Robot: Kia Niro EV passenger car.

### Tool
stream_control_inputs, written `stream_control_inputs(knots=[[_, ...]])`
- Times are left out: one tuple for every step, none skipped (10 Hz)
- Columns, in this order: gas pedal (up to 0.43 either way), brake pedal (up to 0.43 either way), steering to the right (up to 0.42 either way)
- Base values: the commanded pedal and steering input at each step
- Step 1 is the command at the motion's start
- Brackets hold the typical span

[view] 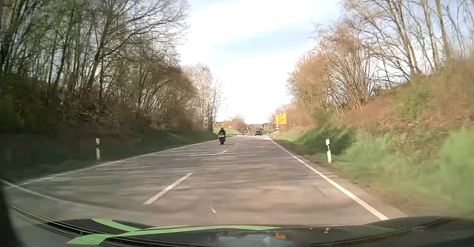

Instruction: Follow the waypoints while adhering to traffic rules and regulations

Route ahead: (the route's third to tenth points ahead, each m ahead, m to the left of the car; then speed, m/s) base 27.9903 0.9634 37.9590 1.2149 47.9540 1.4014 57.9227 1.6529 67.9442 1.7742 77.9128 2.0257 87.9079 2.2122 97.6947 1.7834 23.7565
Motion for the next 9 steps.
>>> stream_control_inputs(knots=[[0.13, 0.0, 0.001], [0.13, 0.0, 0.002], [0.13, 0.0, 0.002], [0.098, 0.0, 0.002], [0.087, 0.0, 0.001], [0.059, 0.0, 0.001], [0.0, 0.0, 0.0], [0.0, 0.0, 0.0], [0.0, 0.0, 0.0]])
